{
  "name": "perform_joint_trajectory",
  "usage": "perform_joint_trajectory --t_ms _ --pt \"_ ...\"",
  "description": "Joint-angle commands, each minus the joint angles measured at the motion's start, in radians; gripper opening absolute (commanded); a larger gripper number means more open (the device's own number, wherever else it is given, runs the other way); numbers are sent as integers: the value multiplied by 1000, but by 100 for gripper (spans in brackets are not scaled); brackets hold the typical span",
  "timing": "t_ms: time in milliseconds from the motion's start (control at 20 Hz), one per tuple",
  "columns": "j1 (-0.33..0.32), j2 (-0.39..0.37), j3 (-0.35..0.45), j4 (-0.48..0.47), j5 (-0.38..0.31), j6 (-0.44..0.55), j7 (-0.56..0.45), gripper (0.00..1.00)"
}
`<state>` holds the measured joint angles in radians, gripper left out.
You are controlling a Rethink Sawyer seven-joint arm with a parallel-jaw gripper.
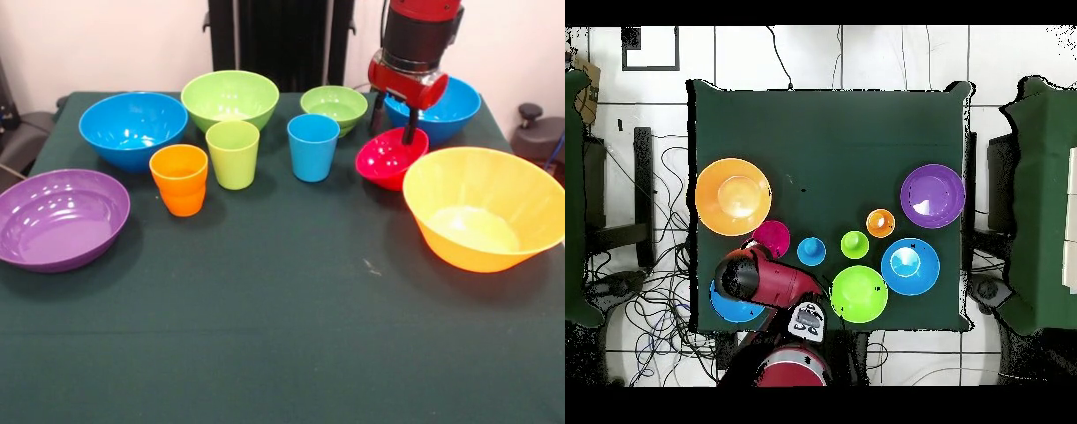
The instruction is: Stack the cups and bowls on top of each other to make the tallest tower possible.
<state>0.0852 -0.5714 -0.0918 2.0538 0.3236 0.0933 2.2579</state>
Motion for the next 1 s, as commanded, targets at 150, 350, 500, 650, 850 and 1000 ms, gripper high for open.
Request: perform_joint_trajectory --t_ms 150,350,500,650,850,1000 --pt "-19 32 70 -59 5 26 118 100" --pt "-33 46 80 -65 -4 10 108 100" --pt "-43 54 94 -61 -10 -14 110 100" --pt "-50 68 103 -60 -14 -38 113 100" --pt "-65 81 115 -53 -27 -72 114 100" --pt "-90 88 132 -24 -48 -112 119 100"
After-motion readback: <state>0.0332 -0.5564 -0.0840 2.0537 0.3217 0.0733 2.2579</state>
